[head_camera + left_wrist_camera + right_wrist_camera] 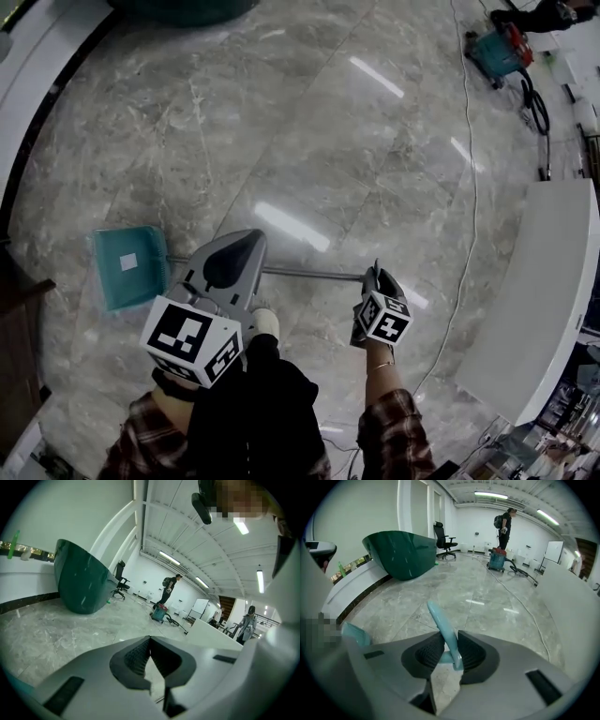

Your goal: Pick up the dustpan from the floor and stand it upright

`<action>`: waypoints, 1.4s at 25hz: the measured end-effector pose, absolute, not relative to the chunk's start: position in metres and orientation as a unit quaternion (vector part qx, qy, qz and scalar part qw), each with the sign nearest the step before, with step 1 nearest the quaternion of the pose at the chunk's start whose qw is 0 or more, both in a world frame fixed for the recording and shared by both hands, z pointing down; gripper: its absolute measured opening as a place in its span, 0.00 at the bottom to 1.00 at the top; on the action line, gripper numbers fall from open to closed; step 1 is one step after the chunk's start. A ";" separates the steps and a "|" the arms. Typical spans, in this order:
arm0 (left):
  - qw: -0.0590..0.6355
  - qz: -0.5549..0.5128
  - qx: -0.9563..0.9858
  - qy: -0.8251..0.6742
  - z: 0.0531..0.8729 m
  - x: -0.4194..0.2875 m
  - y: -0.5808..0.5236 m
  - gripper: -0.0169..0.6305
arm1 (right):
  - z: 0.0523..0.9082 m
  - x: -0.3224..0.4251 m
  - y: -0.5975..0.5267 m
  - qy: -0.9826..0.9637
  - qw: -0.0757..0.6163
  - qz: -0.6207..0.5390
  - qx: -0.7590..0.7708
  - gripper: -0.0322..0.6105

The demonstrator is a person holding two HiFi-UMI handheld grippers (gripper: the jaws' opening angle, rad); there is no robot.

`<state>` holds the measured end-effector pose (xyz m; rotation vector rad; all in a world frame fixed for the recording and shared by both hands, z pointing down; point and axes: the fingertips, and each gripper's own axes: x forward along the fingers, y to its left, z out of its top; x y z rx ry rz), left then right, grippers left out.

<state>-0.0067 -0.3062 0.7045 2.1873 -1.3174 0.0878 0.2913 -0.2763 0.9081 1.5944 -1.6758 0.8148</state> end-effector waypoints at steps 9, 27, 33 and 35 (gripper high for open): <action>0.278 0.004 0.821 -0.499 0.560 -0.015 -0.294 0.04 | 0.770 0.273 -0.277 -0.657 0.367 0.270 0.601 0.21; 0.249 0.001 0.742 -0.622 0.433 -0.149 -0.230 0.04 | 0.610 0.102 -0.300 -0.715 0.441 0.166 0.517 0.27; 0.277 -0.027 0.670 -0.688 0.425 -0.190 -0.174 0.04 | 0.572 0.024 -0.288 -0.762 0.460 0.109 0.443 0.29; 0.283 -0.036 0.644 -0.710 0.422 -0.210 -0.149 0.04 | 0.562 0.001 -0.278 -0.775 0.462 0.095 0.421 0.29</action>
